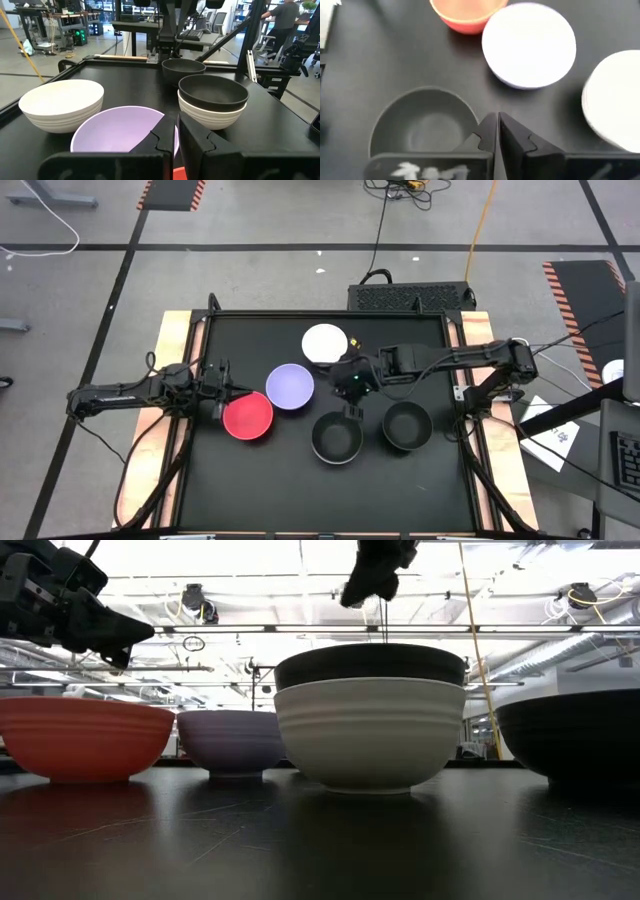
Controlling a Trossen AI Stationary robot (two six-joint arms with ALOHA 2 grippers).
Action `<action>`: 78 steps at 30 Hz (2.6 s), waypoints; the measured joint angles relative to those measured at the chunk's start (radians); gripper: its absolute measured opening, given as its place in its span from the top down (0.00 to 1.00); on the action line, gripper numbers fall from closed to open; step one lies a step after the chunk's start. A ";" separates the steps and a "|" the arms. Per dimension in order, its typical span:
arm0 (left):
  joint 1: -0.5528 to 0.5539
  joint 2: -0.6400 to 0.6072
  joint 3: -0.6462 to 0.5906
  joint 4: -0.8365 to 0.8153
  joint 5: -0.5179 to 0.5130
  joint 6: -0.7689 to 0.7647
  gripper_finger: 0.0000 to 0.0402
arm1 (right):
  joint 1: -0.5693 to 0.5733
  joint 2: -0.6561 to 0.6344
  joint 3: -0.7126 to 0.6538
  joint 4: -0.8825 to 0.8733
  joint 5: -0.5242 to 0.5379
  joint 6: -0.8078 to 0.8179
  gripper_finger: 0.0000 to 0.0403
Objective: Nest bowls inside each other
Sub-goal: Stack the orange bowl on the top black bowl
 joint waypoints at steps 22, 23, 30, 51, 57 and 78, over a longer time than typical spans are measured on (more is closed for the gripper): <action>0.000 0.000 0.000 0.000 0.000 -0.005 0.94 | 0.013 -0.490 -0.423 0.314 0.082 -0.026 1.00; 0.000 0.000 0.000 0.000 0.000 -0.005 0.94 | 0.013 -0.534 -0.458 0.323 0.082 -0.026 1.00; 0.000 0.000 0.000 0.001 -0.007 -0.005 0.94 | 0.013 -0.780 -0.654 0.356 0.133 -0.055 1.00; 0.000 0.000 0.000 0.002 -0.007 -0.009 0.94 | 0.017 -1.200 -1.127 0.610 0.099 -0.095 1.00; 0.000 0.000 0.000 0.002 -0.008 -0.008 0.94 | 0.017 -1.249 -1.212 0.667 0.077 -0.085 1.00; 0.001 0.034 0.001 0.099 -0.322 -0.019 0.94 | 0.017 -1.268 -1.397 0.908 0.048 -0.069 1.00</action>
